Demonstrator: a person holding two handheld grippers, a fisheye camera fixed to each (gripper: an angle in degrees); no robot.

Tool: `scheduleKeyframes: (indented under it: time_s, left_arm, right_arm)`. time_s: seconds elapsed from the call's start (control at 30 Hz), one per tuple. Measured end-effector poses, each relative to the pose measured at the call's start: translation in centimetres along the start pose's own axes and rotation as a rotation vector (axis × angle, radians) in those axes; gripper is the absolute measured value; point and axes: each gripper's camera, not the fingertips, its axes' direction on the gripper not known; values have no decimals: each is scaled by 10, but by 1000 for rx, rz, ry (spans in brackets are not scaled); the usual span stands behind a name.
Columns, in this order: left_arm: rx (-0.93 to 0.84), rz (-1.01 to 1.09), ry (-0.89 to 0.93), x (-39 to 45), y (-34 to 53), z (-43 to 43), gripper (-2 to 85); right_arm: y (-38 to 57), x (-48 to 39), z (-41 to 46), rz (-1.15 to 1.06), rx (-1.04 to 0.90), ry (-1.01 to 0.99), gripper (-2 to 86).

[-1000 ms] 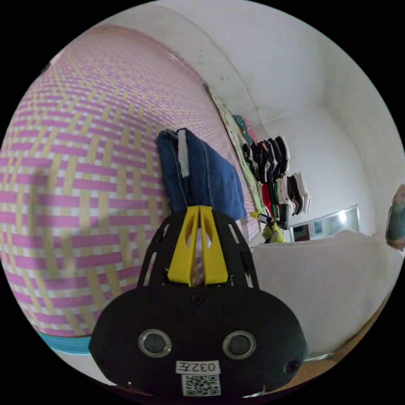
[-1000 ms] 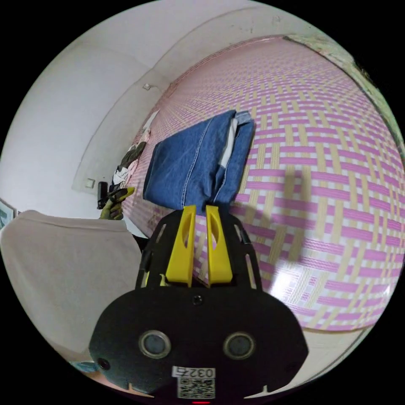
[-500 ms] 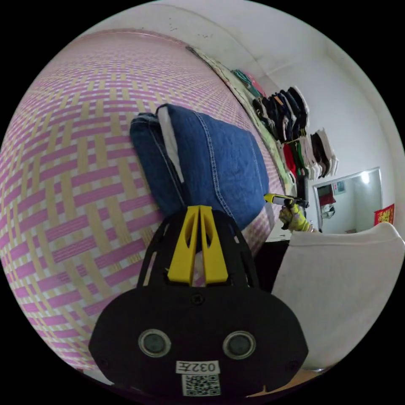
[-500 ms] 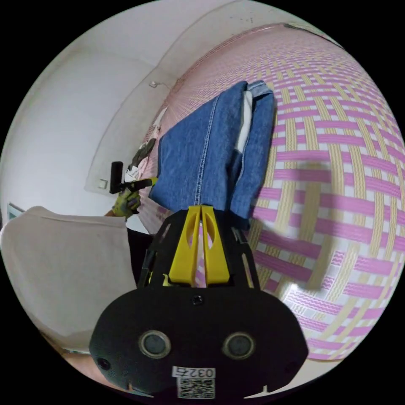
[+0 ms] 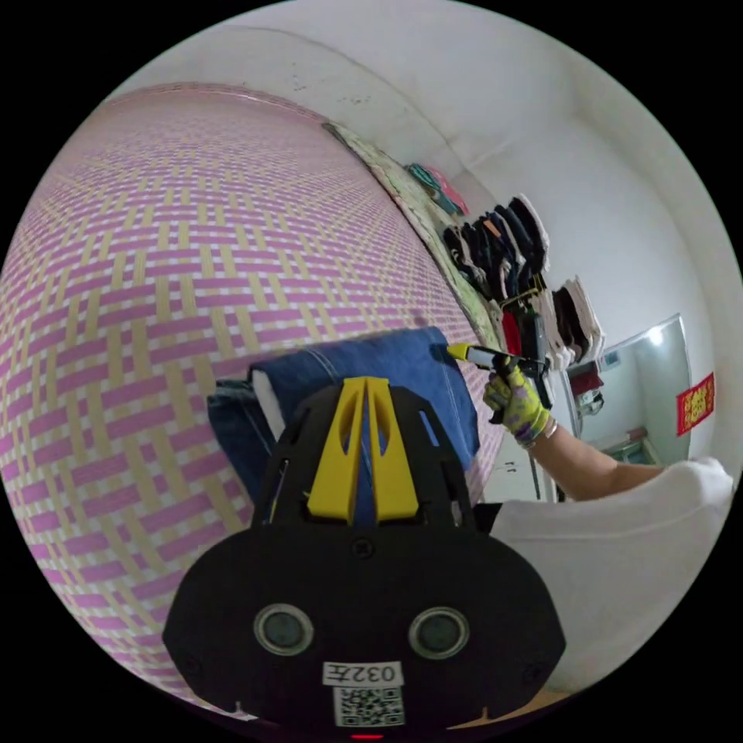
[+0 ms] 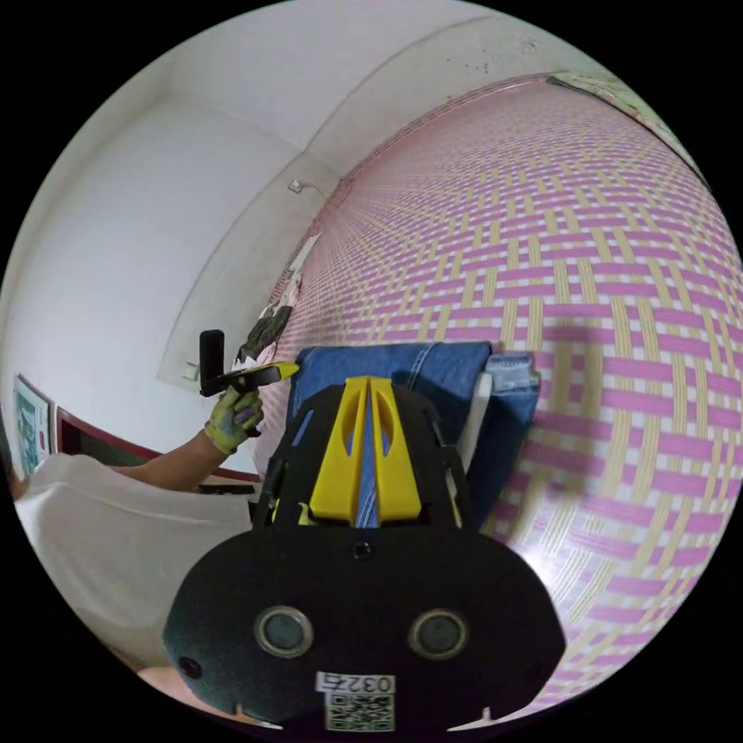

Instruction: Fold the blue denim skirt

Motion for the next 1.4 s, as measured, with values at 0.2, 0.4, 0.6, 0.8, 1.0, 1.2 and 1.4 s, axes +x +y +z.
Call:
scheduleKeyframes:
  time_s: [0.2,0.4,0.6,0.8,1.0,1.2,1.4]
  left_arm:
    - [-26,-177,70,-62,-26,19,-9]
    - [79,-245,224,-56,-10,12,-9]
    - [-107,96,-82,94,18,-14,-9]
    - [-328,266,-400,186,56,60,-9]
    - [-359,553,-567,234,71,93,-9]
    - [-366,513,-519,222,68,88,-10]
    - [-272,124,-302,149,65,54,-9]
  right_arm:
    - [-41,46,34,191,-66,13,-10]
    - [-43,42,37,246,-31,-79,-10]
    - [-20,-69,15,-48,-102,99,-10]
    - [25,-159,85,-342,-352,575,-10]
    - [36,-161,113,-270,-283,669,-10]
    - [26,-134,95,-137,-291,521,-10]
    - [32,-104,76,-40,-247,435,-10]
